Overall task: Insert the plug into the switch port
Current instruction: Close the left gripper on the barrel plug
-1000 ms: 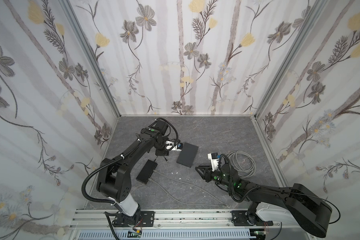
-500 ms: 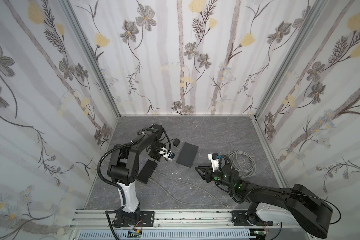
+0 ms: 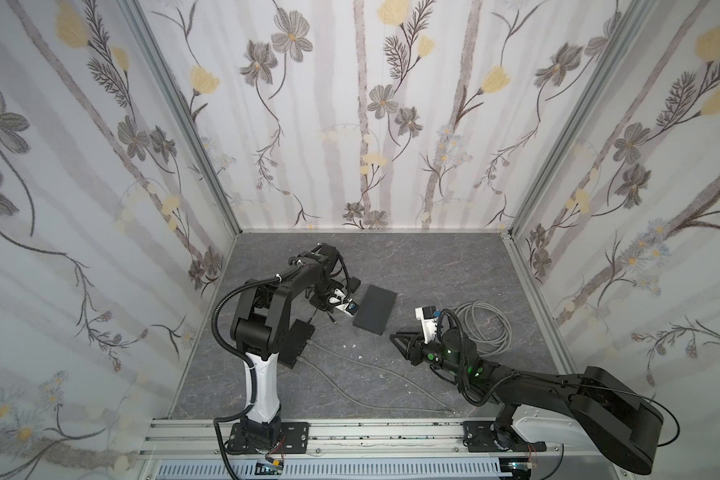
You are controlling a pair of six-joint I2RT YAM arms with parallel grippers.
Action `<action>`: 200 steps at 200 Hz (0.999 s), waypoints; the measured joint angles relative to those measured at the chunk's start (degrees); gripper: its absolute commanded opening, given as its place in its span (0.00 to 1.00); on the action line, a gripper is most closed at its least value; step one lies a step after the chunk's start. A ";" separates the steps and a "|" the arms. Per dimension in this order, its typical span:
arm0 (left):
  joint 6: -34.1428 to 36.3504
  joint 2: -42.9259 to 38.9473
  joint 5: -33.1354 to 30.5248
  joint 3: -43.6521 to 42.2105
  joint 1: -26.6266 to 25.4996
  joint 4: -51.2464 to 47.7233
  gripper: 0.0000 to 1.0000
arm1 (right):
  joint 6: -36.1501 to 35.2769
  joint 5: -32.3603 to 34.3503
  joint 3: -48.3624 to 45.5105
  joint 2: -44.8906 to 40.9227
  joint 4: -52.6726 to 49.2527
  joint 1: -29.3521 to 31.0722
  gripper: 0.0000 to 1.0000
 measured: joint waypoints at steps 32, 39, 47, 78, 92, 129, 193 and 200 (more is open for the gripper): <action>0.81 0.66 0.13 -0.61 0.52 -1.62 0.37 | -0.02 0.00 0.28 0.17 0.00 0.00 0.37; 1.05 0.66 0.11 -0.81 0.68 -1.73 0.37 | -0.02 0.00 0.42 0.35 0.02 0.00 0.37; 1.36 0.63 0.07 -1.07 0.94 -1.84 0.37 | -0.02 0.00 0.50 0.48 0.00 0.00 0.37; 1.75 -0.92 0.13 -2.58 2.14 -1.27 0.37 | -0.02 0.00 0.50 0.57 0.02 0.00 0.37; 1.88 -1.16 -0.09 -3.72 2.43 -1.40 0.36 | -0.02 0.00 0.50 0.57 0.00 0.02 0.37; 2.12 -0.90 -0.46 -4.52 1.92 -0.83 0.36 | -0.02 0.00 0.48 0.44 -0.02 0.02 0.37; 2.08 0.50 -0.90 -3.43 0.59 -0.68 0.30 | -0.02 -0.02 0.48 0.35 0.02 0.02 0.36; 2.08 0.66 -1.14 -3.32 0.42 -0.85 0.27 | -0.02 -0.02 0.48 0.35 0.02 0.02 0.36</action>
